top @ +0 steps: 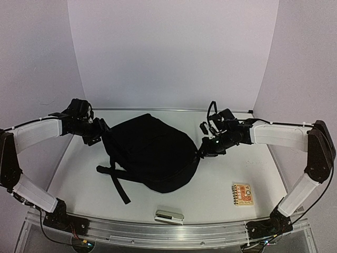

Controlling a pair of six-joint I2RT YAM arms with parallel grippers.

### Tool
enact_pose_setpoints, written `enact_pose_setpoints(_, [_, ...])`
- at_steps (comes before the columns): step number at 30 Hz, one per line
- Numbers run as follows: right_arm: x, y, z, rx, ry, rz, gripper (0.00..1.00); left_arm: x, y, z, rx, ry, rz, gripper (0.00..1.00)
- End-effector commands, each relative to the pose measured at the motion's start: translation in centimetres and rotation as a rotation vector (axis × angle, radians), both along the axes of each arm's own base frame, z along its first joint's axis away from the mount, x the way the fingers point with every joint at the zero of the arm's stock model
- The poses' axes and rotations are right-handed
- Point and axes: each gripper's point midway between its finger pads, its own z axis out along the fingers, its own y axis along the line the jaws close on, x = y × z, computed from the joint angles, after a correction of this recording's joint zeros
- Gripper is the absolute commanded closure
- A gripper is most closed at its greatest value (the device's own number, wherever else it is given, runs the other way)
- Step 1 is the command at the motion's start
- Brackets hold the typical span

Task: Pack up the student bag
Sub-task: Zip the student bag at the center of the board.

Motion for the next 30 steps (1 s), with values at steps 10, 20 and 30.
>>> enact_pose_setpoints(10, [-5.4,1.8,3.7,0.141,0.059,0.112,1.00,0.7,-15.8,4.8,0.339,-0.313,-0.616,0.10])
enact_pose_setpoints(20, [-4.9,1.8,4.0,0.152,0.040,0.078,1.00,3.4,-23.8,0.7,0.489,-0.379,-0.790,0.03])
enact_pose_setpoints(30, [-5.0,1.8,3.6,0.156,0.050,0.071,1.00,5.1,-25.7,-2.0,0.577,-0.405,-0.830,0.11])
